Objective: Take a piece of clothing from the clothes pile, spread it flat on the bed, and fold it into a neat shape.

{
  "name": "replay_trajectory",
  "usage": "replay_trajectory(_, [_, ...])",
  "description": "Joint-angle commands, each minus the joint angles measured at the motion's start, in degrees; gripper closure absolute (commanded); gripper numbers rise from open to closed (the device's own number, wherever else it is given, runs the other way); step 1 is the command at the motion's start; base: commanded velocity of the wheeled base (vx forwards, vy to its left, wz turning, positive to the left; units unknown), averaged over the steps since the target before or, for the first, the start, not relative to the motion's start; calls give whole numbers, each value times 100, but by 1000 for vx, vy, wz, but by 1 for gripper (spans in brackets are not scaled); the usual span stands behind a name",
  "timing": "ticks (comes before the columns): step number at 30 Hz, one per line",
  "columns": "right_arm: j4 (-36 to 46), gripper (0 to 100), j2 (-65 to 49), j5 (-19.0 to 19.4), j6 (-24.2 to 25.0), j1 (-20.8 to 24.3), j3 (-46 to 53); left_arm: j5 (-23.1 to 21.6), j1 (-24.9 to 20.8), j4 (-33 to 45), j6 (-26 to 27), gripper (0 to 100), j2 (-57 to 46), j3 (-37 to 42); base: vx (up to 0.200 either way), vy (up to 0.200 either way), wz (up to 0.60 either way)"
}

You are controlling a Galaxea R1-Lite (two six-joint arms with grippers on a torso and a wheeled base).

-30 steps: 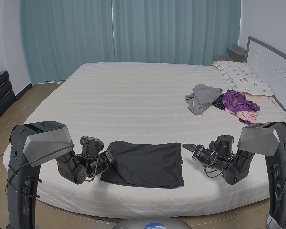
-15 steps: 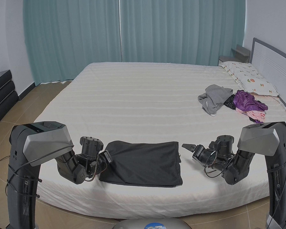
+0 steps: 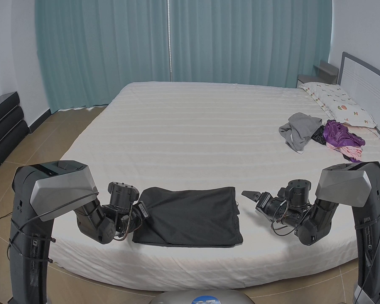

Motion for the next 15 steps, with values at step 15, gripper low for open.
replay_trajectory(15, [-6,0,10,3,0,4,3,30,-27,15,-9,100,30,23,0,13,0])
